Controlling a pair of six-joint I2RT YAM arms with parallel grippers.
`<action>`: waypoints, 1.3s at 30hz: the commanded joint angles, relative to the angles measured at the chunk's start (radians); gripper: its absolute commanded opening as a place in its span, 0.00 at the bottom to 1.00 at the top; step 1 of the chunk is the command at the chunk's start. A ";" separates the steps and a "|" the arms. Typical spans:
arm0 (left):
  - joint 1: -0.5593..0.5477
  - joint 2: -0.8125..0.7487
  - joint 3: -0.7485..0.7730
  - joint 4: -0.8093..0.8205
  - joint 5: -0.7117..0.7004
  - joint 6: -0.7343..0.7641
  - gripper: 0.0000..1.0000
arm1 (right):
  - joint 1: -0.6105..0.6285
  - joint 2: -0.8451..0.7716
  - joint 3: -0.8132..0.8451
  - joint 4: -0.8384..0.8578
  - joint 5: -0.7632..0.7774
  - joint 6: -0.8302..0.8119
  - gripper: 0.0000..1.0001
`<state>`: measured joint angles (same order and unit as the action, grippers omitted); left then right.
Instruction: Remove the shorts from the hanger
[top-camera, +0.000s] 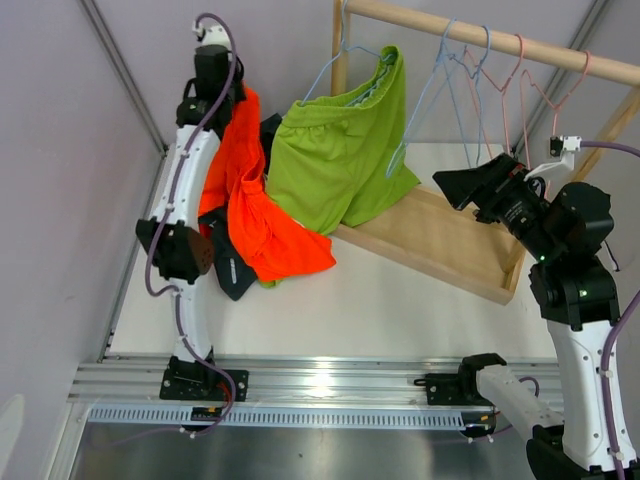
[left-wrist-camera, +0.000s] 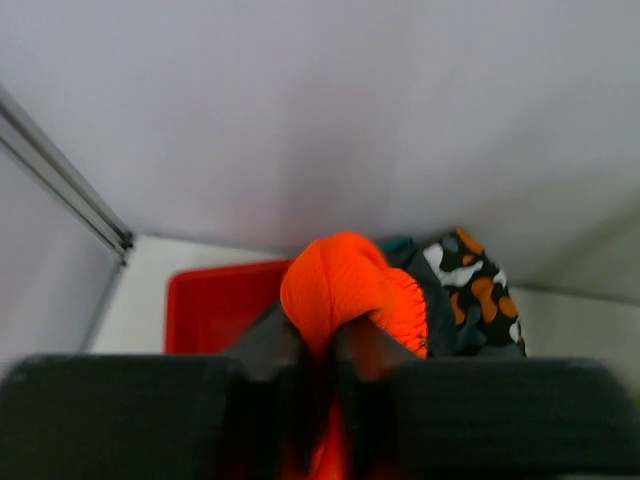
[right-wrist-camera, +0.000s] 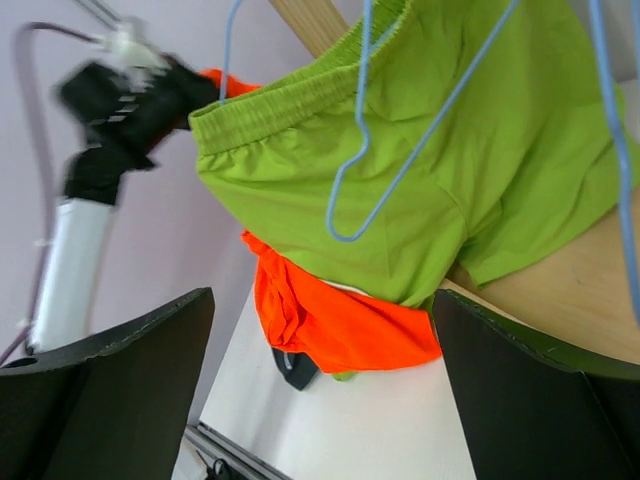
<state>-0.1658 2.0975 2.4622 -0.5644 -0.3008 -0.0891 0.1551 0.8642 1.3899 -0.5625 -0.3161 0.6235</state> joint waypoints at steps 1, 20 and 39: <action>0.002 0.050 -0.017 0.054 0.025 -0.072 0.72 | -0.002 -0.021 0.020 0.119 -0.084 -0.011 0.99; -0.119 -0.865 -0.907 0.044 0.003 -0.110 0.99 | 0.136 0.582 0.782 0.277 -0.220 0.078 0.96; -0.135 -1.433 -1.496 -0.012 0.075 -0.155 0.99 | 0.416 1.010 1.014 0.248 0.299 -0.123 0.91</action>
<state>-0.2932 0.7231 0.9874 -0.6128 -0.2649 -0.2104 0.5556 1.8538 2.3451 -0.3893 -0.1333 0.5434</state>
